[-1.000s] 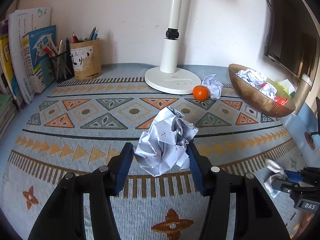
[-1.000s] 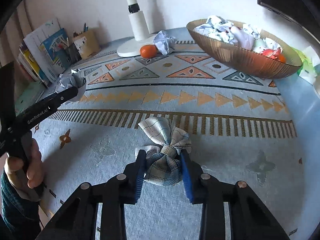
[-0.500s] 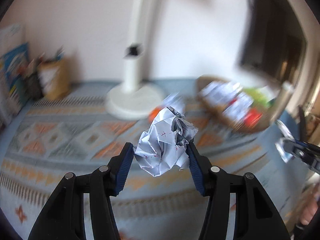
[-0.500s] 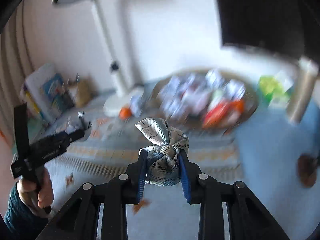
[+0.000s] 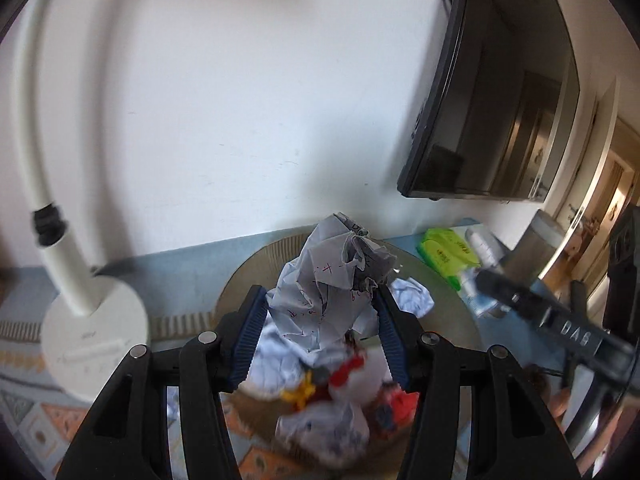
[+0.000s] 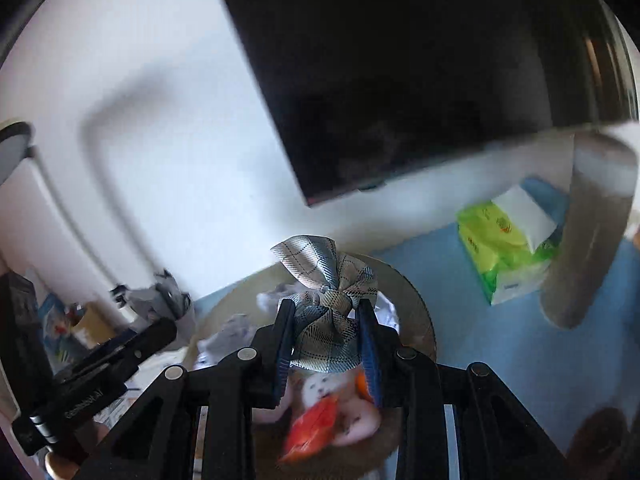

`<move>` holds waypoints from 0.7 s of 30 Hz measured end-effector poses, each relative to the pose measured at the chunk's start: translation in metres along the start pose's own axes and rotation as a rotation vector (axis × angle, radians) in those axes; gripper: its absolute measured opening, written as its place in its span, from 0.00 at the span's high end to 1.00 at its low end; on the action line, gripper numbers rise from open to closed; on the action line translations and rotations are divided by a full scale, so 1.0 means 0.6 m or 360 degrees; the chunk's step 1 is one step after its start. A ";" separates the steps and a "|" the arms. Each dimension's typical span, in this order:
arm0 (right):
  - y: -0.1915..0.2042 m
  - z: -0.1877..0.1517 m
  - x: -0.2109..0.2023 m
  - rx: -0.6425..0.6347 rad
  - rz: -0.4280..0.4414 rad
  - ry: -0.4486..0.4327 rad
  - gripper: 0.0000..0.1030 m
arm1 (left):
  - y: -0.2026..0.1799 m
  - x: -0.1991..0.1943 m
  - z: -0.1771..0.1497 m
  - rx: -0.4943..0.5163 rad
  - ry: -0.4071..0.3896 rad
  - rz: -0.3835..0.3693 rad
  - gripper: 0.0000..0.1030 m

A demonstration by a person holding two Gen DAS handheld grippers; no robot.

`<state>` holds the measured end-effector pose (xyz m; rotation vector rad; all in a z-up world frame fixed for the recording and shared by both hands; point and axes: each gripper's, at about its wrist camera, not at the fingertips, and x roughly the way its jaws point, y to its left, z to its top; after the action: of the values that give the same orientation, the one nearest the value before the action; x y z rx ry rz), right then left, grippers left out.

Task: Organize objects
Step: 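Carry the paper ball and plaid bow over the bowl and release both, then move both open tools back toward the lamp base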

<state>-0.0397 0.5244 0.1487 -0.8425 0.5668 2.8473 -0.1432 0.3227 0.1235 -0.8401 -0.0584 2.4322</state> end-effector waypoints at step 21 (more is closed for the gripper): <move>0.070 -0.040 -0.092 -0.0048 0.0440 -0.0116 0.00 | 0.205 -0.230 -0.076 -0.0236 -0.0095 0.0329 0.18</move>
<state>0.0096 0.4759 0.1735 -0.7112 0.6813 3.1270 -0.0880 0.1411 0.1370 -0.8761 -0.1847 2.6732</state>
